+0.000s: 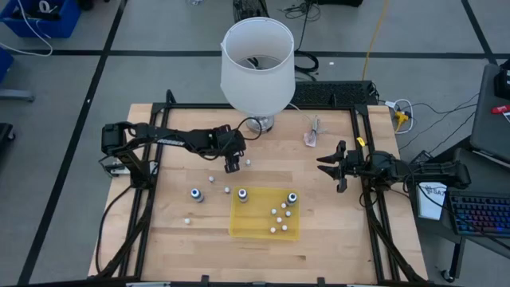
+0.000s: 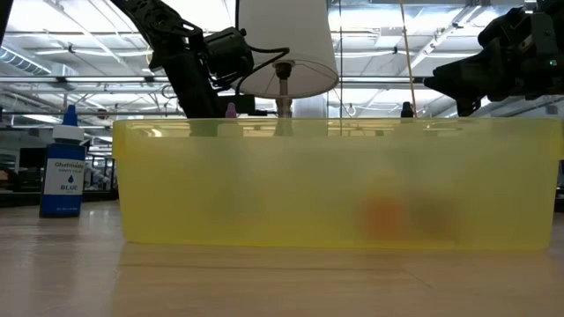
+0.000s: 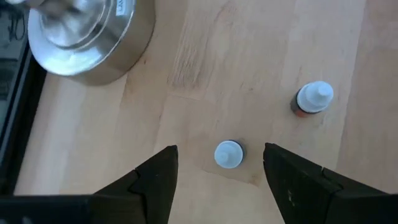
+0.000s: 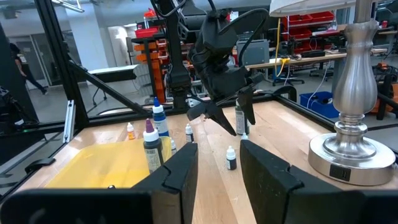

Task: Pick & Place food coloring
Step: Put the small blue food coloring bottle into the transparent bin

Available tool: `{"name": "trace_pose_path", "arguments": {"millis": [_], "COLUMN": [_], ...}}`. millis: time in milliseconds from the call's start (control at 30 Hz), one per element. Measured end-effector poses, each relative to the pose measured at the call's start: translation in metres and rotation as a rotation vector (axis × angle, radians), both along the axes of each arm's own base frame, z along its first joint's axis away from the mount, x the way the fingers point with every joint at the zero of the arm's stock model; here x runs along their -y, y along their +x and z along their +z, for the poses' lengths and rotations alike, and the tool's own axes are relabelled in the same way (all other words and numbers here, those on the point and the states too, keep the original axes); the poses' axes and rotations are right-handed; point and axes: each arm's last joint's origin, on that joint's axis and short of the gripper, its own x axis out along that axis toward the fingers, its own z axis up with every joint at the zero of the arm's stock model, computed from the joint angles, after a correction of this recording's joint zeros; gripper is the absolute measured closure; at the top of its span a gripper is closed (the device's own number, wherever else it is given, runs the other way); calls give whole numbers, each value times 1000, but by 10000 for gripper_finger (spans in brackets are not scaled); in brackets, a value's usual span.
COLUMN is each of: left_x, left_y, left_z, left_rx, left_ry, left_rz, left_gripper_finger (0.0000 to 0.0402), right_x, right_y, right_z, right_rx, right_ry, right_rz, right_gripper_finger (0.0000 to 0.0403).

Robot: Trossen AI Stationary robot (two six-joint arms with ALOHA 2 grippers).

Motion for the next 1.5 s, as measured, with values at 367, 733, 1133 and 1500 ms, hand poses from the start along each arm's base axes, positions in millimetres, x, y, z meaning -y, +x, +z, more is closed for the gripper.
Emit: {"name": "trace_pose_path", "arguments": {"millis": [367,733,1133,1500], "left_x": [-1,-13,-12,-12], "left_y": [3,9,7,7], "left_z": [-12,-29,-34,-31], "left_rx": [-34,-32,-57,-52], "left_ry": [-29,-52,-78,-76], "left_rz": [-49,-9,-17,-17], "left_gripper_finger": [165,165,165,165], "right_x": [0,0,0,0], "right_y": [0,0,1,1], "right_z": [0,0,-1,-2], "right_rx": [-1,-4,-16,-17], "right_ry": [0,0,0,0], "right_rz": [0,0,0,0], "right_gripper_finger": [291,291,291,291]}}
